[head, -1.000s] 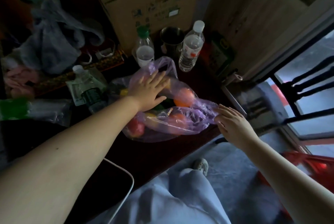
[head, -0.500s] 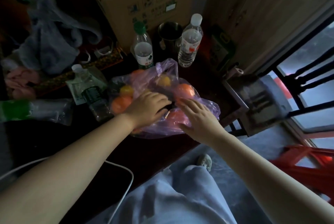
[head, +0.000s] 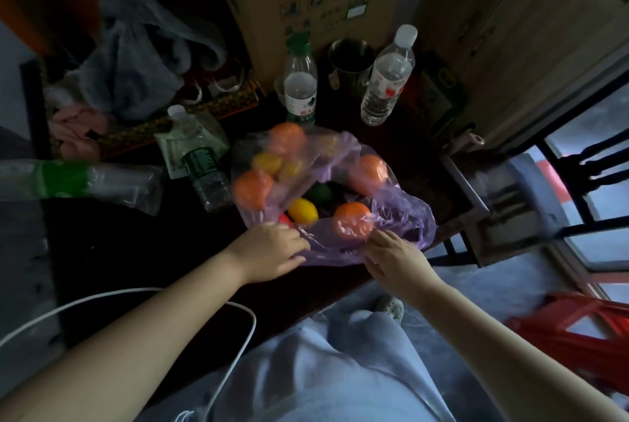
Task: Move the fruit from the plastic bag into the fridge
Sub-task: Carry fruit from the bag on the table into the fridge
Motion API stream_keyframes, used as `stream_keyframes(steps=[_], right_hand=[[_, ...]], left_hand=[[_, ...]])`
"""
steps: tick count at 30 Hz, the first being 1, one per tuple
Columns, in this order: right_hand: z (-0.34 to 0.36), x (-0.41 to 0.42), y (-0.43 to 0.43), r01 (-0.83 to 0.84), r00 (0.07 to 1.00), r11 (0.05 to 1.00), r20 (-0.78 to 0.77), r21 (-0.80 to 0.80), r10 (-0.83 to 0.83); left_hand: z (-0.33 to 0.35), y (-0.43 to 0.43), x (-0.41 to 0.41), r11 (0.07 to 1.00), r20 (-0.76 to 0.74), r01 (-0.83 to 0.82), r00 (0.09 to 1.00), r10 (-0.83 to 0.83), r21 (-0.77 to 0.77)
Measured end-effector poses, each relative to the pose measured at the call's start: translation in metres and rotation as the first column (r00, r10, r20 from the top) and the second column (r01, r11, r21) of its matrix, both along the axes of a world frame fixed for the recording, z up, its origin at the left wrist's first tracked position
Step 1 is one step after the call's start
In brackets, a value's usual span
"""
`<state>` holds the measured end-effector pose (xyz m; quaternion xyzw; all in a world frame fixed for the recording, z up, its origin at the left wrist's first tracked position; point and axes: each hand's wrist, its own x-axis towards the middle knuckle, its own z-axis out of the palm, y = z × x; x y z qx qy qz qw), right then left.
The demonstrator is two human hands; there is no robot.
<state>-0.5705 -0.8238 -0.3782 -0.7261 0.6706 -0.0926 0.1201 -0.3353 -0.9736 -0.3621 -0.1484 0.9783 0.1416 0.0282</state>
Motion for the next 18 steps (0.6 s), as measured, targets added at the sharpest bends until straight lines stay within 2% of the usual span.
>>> stream_keyframes(steps=[4, 7, 10, 13, 15, 18], right_hand=[[-0.012, 0.007, 0.013, 0.017, 0.999, 0.992, 0.039, 0.122, -0.022], [-0.008, 0.014, 0.013, 0.026, 0.996, 0.989, 0.081, 0.144, -0.038], [0.007, 0.018, 0.005, 0.075, 0.992, 0.997, 0.099, 0.024, -0.077], [0.023, 0.018, -0.018, 0.186, 0.972, 0.978, 0.166, -0.096, -0.169], [0.031, 0.019, -0.04, 0.221, 0.963, 0.968, 0.185, -0.122, -0.196], [0.038, 0.019, -0.074, 0.218, 0.964, 0.972, 0.172, -0.092, -0.2]], left_hand=[[-0.011, 0.01, 0.012, 1.0, 0.029, -0.012, 1.0, 0.011, 0.024], [-0.012, 0.015, 0.019, 0.998, -0.018, -0.039, 0.999, 0.04, 0.041], [0.001, 0.016, 0.016, 0.998, -0.144, -0.057, 0.988, 0.06, 0.024], [0.023, 0.009, -0.001, 0.992, -0.254, -0.093, 0.965, 0.069, -0.083], [0.034, 0.0, -0.012, 0.97, -0.258, -0.176, 0.957, 0.13, -0.167], [0.044, -0.016, -0.026, 0.922, -0.183, -0.318, 0.942, 0.282, -0.22]])
